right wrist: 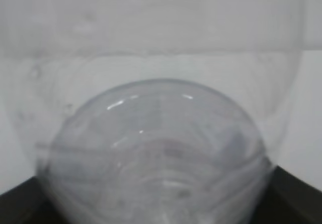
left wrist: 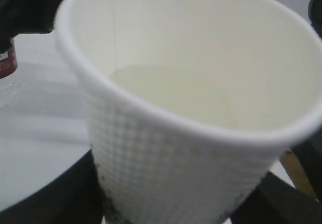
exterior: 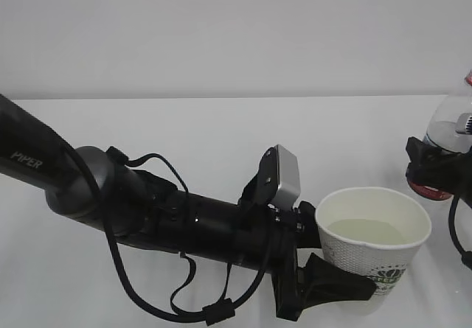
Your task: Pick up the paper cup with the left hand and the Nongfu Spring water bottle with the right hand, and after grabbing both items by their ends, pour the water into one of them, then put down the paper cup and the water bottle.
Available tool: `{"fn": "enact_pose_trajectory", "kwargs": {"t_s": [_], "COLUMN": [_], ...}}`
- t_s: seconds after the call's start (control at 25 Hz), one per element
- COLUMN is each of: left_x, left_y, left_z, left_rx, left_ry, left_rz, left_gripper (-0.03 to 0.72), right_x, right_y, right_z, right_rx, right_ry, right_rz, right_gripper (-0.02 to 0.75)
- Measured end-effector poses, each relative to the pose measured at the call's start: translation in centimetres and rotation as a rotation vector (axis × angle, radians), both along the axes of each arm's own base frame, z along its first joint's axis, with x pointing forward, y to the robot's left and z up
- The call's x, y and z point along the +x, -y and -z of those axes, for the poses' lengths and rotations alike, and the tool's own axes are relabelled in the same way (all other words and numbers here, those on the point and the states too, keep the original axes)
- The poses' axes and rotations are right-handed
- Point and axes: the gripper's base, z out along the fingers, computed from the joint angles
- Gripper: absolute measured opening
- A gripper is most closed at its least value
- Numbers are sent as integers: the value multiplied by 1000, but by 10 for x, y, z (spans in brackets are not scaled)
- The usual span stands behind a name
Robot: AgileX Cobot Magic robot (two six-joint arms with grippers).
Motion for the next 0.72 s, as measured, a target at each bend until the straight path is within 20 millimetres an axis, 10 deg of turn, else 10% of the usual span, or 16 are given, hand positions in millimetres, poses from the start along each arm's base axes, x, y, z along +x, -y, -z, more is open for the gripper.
{"fn": "enact_pose_trajectory", "kwargs": {"t_s": [0.72], "left_x": [3], "left_y": [0], "left_z": [2], "left_rx": [18], "left_ry": [-2], "left_rz": [-35], "left_gripper": [484], "right_x": [-35], "right_y": [-3], "right_z": [3], "right_rx": [-5], "right_ry": [-69], "right_rz": [-37], "right_gripper": [592]}}
